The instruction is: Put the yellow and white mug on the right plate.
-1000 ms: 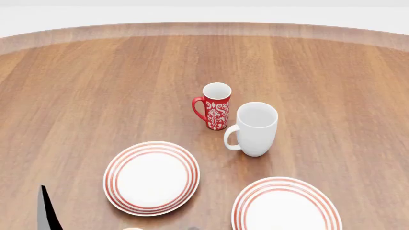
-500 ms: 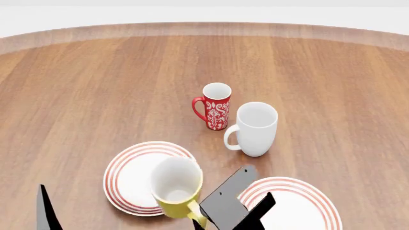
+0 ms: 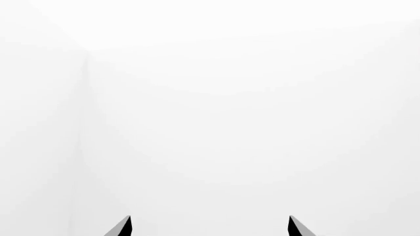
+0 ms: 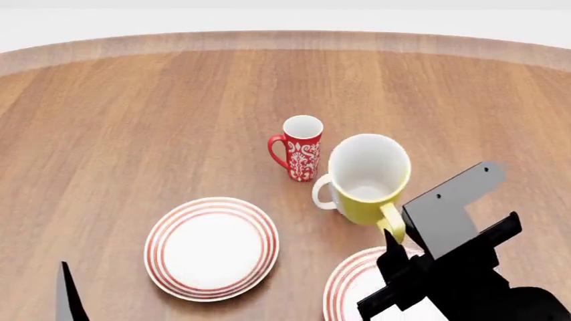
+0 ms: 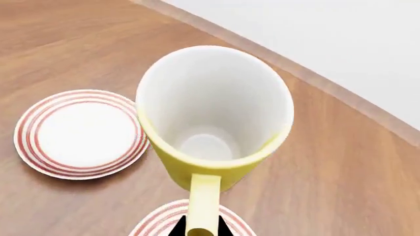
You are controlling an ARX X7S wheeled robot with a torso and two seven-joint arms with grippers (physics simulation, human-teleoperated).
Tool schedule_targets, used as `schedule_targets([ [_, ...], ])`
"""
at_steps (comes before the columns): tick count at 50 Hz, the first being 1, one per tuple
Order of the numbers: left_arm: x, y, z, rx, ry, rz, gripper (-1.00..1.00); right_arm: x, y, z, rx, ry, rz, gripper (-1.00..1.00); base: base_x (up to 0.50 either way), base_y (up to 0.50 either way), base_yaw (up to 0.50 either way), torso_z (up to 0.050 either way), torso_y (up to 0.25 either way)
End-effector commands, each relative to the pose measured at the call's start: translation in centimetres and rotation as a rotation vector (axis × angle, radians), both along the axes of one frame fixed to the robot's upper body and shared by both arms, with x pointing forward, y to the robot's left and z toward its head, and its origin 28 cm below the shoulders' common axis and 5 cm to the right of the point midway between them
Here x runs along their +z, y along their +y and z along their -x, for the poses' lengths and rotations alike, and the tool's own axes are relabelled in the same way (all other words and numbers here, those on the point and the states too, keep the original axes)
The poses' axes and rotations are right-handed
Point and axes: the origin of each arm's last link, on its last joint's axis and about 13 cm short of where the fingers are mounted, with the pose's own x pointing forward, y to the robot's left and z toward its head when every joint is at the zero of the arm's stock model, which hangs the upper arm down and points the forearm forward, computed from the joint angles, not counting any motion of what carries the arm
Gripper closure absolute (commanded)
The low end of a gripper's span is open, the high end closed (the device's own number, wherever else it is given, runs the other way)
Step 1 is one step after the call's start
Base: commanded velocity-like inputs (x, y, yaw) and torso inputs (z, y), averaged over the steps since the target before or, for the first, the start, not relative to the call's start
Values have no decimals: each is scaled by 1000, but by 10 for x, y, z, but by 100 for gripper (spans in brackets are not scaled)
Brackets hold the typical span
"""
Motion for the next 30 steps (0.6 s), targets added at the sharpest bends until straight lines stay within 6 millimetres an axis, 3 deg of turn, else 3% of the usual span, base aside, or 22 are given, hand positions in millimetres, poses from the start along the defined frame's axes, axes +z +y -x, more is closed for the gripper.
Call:
schedule_targets([
  [1, 1, 0, 0, 14, -6, -21, -100, 15, -16, 5, -9, 6, -17, 100, 0, 0, 0, 0, 0],
  [7, -1, -1, -1, 14, -3, -22, -100, 13, -18, 15, 94, 121, -48, 100, 0, 0, 0, 0, 0],
  [14, -1, -1, -1, 12, 0, -25, -100, 16, -34, 15, 115, 179, -16, 100, 0, 0, 0, 0, 0],
  [30, -1, -2, -1, 9, 1, -28, -100, 28, -62, -9, 61, 196, 99, 100, 0, 0, 0, 0, 1],
])
